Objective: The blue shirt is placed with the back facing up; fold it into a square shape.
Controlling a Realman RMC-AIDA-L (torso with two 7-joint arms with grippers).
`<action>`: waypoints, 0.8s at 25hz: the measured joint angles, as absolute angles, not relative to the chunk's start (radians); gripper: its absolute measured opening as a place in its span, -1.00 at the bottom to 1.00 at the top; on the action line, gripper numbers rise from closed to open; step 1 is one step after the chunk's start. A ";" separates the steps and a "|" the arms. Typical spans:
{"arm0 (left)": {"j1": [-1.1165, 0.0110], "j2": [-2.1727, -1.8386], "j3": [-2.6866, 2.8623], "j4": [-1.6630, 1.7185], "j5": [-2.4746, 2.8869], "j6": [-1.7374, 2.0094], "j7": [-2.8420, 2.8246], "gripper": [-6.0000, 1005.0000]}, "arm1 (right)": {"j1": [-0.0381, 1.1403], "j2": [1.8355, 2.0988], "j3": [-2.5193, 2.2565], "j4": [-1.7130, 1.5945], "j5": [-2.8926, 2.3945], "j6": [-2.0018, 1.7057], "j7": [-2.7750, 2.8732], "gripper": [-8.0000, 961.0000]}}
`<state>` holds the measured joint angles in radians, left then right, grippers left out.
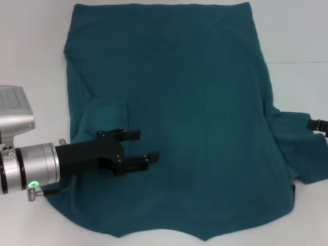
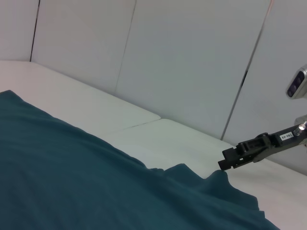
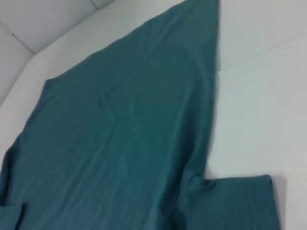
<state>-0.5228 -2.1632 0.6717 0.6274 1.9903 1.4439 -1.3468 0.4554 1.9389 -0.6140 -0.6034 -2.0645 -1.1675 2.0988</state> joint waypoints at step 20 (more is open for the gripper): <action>-0.525 -2.164 0.672 0.622 1.991 1.433 -1.353 0.70 | 0.449 1.983 -0.605 -0.605 -2.080 -1.142 2.090 0.57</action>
